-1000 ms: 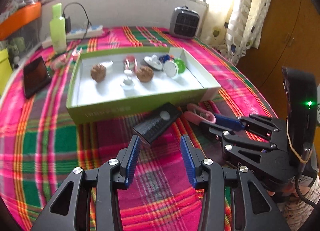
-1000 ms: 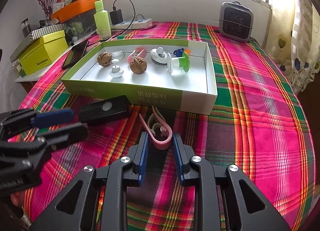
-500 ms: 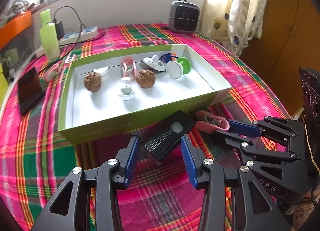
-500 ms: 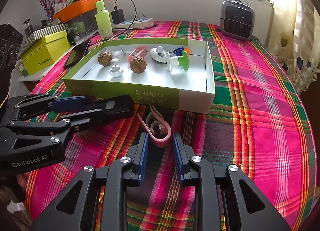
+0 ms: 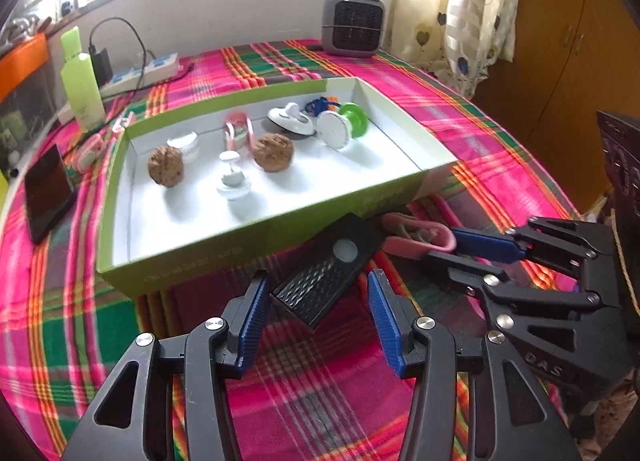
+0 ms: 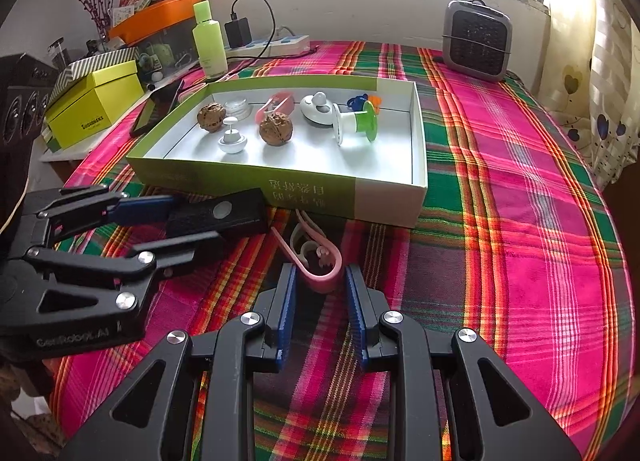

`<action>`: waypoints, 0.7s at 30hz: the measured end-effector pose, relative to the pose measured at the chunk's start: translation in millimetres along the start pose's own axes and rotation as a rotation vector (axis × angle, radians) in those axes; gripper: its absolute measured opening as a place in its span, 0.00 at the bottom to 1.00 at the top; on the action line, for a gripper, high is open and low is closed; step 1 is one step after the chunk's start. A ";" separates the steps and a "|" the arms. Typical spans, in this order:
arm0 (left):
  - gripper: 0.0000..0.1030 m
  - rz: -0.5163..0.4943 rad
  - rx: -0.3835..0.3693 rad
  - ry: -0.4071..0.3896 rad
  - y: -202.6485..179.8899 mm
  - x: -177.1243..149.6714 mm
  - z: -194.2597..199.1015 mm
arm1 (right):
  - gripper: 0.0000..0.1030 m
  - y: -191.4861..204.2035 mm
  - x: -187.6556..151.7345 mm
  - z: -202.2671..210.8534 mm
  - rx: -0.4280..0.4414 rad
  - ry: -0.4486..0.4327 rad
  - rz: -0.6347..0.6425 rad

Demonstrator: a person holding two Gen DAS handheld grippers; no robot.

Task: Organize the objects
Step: 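Close the left gripper on the black remote while the right gripper holds the pink clip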

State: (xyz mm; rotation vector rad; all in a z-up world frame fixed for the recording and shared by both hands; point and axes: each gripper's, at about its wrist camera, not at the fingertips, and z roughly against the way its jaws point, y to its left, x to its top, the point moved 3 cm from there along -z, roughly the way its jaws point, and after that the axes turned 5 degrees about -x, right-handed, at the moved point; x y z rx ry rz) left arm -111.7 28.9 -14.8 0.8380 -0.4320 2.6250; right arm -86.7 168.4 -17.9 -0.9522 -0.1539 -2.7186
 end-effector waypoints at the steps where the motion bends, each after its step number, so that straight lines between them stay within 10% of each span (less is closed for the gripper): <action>1: 0.46 -0.002 -0.010 0.003 -2.1 -2.0 0.5 | 0.25 -0.1 0.0 0.0 0.001 0.000 0.001; 21: 0.46 -0.031 0.009 0.013 -8.3 6.9 -14.1 | 0.25 -0.7 -0.8 0.4 -0.018 0.001 0.015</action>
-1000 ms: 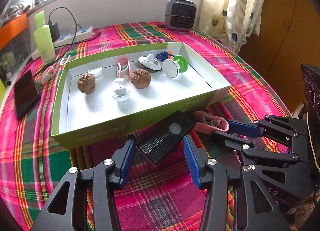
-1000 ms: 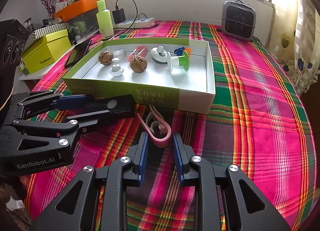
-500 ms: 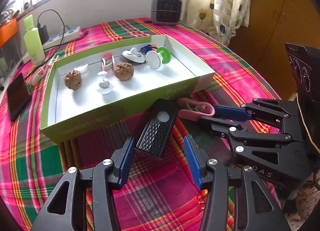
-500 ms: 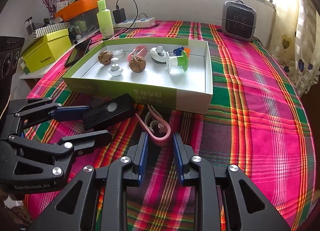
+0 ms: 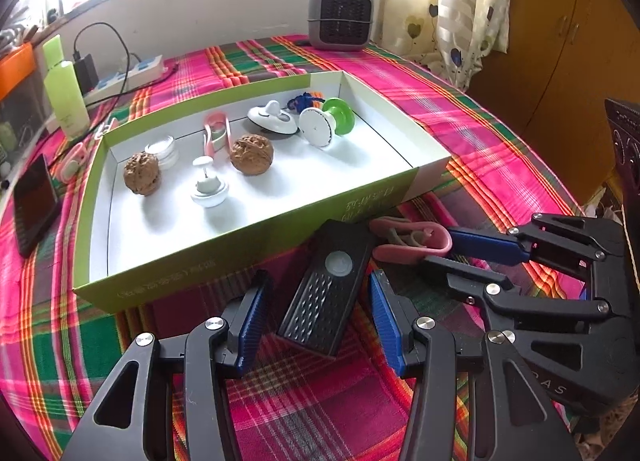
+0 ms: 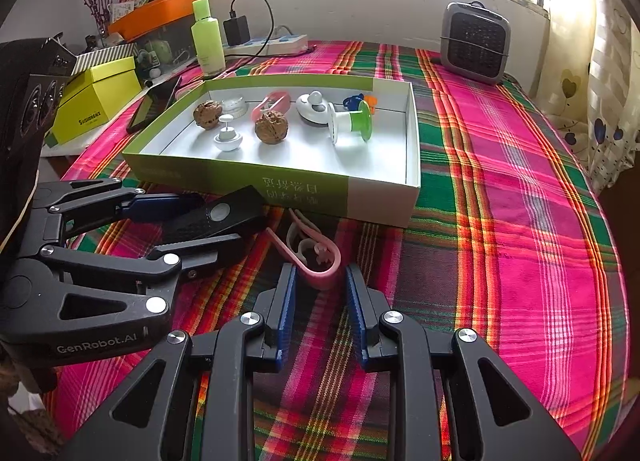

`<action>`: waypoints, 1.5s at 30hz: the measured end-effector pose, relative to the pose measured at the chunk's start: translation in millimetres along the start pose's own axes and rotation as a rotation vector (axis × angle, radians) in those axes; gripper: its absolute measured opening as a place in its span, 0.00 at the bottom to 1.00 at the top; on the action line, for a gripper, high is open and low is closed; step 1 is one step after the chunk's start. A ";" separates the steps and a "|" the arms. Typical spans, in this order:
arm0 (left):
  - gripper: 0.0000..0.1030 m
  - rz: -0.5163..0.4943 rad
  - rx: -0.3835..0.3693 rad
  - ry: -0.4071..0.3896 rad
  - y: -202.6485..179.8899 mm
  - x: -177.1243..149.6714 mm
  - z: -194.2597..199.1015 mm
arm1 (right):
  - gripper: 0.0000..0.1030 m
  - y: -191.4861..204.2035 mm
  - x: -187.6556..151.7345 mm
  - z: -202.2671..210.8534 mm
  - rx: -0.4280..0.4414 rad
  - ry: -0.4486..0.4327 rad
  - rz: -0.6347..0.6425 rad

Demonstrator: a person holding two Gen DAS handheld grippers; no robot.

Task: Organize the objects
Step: 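Close the left gripper on the black remote while the right gripper holds the pink clip, then lift the remote with the left gripper while the right gripper lifts the pink clip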

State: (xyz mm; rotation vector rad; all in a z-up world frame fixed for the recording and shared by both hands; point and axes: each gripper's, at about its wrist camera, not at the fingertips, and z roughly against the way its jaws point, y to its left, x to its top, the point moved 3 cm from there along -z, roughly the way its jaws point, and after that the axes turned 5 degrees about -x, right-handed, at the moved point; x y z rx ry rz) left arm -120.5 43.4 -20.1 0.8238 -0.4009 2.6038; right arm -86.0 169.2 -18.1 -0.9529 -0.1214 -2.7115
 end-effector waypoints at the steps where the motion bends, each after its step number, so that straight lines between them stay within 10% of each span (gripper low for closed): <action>1: 0.46 0.001 0.001 0.000 0.0 0.4 -0.3 | 0.25 0.1 0.0 0.0 -0.001 0.000 0.001; 14: 0.25 0.003 0.012 -0.005 -1.5 -2.5 1.2 | 0.25 1.3 -0.2 -0.5 -0.012 0.001 0.008; 45: 0.25 0.155 0.054 -0.039 37.0 -26.7 26.0 | 0.30 25.5 3.3 -3.0 0.039 0.001 0.102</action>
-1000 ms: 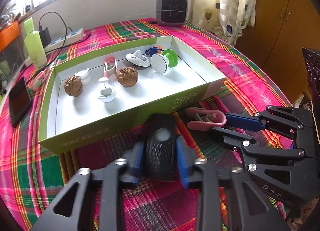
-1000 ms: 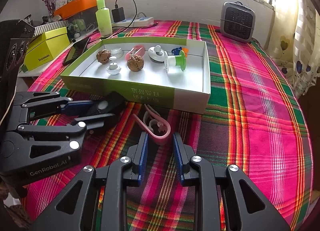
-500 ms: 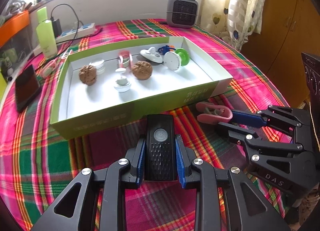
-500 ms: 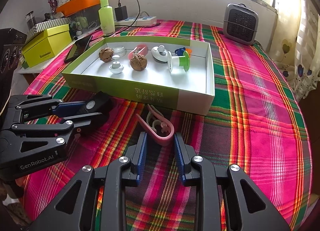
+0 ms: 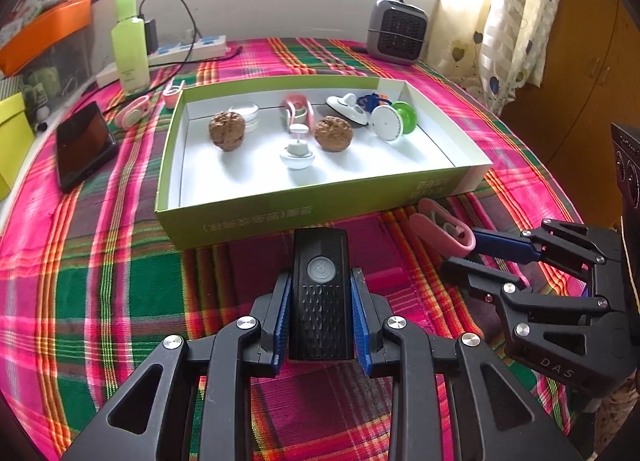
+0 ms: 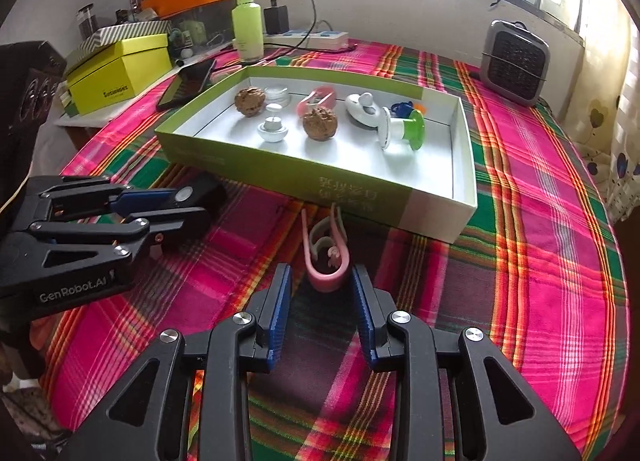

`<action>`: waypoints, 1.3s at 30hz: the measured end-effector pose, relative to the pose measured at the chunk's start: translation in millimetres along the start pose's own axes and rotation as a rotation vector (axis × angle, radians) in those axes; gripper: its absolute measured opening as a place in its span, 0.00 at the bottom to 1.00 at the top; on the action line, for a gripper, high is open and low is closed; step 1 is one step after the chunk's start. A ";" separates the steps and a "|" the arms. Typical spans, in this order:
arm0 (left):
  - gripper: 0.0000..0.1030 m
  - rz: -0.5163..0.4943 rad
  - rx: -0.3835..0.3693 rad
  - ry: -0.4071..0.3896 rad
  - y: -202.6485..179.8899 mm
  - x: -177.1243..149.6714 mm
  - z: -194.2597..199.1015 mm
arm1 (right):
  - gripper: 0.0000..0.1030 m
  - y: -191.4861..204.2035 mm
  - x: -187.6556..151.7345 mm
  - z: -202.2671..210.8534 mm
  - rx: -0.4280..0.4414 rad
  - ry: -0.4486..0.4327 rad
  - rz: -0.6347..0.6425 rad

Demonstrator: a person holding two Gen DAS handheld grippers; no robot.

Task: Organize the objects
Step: 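Lift the remote with the left gripper while the right gripper lifts the pink clip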

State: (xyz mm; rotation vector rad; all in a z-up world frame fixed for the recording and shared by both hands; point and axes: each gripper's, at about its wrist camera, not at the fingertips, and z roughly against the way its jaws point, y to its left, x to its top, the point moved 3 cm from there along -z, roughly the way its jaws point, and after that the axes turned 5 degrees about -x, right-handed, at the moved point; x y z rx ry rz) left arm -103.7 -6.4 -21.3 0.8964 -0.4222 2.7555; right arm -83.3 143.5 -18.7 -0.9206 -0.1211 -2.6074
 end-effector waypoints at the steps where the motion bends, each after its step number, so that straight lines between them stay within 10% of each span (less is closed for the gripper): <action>1: 0.25 0.003 0.003 0.000 -0.2 0.7 -0.5 | 0.31 -1.1 1.1 -1.0 -0.004 -0.001 -0.009; 20: 0.25 0.013 0.020 -0.013 -0.1 2.7 -3.3 | 0.42 6.6 12.2 -10.3 -0.052 0.002 -0.007; 39: 0.25 0.016 0.027 -0.015 0.9 2.0 -3.0 | 0.24 11.5 11.2 -8.4 -0.041 -0.001 -0.013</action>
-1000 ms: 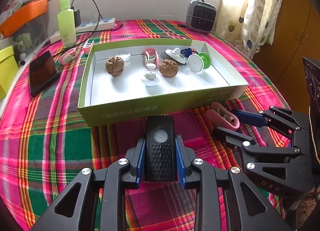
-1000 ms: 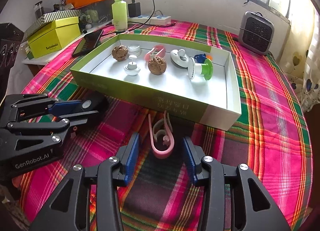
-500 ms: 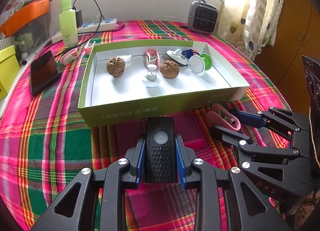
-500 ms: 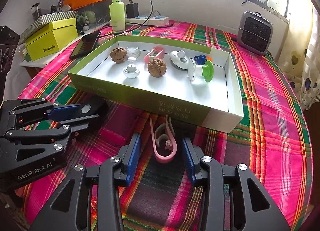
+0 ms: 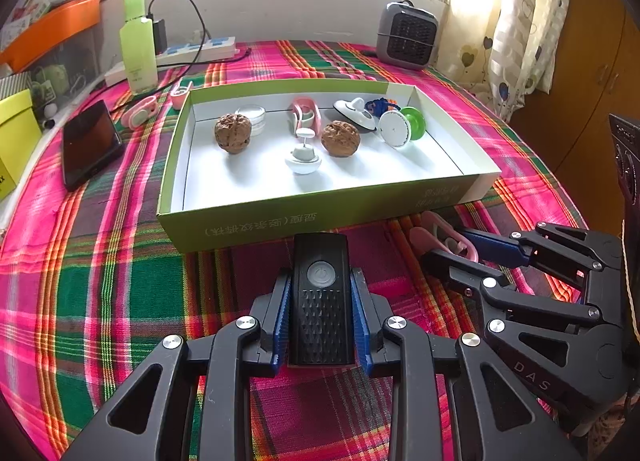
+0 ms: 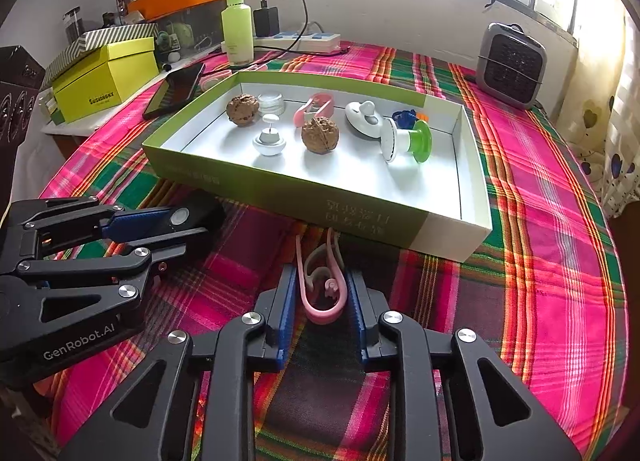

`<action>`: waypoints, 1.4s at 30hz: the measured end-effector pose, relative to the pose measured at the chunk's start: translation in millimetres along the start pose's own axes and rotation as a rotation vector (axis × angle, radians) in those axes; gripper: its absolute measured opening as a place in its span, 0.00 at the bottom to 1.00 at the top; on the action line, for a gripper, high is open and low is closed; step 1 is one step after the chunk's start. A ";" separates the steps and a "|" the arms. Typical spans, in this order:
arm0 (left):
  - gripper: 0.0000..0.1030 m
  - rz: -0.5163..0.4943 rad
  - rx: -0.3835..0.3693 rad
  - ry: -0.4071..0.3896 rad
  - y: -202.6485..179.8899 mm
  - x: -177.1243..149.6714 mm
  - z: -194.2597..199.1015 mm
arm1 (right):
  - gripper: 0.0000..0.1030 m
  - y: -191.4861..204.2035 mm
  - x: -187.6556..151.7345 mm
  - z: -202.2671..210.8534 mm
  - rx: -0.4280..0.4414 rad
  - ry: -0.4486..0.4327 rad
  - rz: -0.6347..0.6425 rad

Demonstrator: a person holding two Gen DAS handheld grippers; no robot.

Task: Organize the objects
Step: 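Lift the remote with the left gripper while the right gripper lifts the pink clip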

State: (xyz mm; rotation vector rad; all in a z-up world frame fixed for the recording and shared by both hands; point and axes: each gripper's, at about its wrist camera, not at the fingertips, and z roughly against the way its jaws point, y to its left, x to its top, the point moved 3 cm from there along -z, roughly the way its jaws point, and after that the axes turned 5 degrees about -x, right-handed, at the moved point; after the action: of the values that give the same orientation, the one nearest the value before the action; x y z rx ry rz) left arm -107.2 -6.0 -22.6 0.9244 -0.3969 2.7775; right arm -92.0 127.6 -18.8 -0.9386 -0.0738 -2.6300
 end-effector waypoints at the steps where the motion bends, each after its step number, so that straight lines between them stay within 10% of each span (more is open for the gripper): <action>1: 0.25 0.001 0.002 0.000 0.4 0.0 0.1 | 0.24 0.0 -0.1 0.1 0.000 0.000 -0.002; 42: 0.24 0.002 0.016 -0.044 -2.0 5.9 24.9 | 0.24 1.8 3.7 23.9 0.040 -0.057 -0.036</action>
State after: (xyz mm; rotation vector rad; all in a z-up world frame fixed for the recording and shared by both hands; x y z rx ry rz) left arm -97.5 -11.2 0.6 0.9902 -0.3835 2.7699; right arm -79.7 128.7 2.1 -1.0072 -0.1579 -2.6242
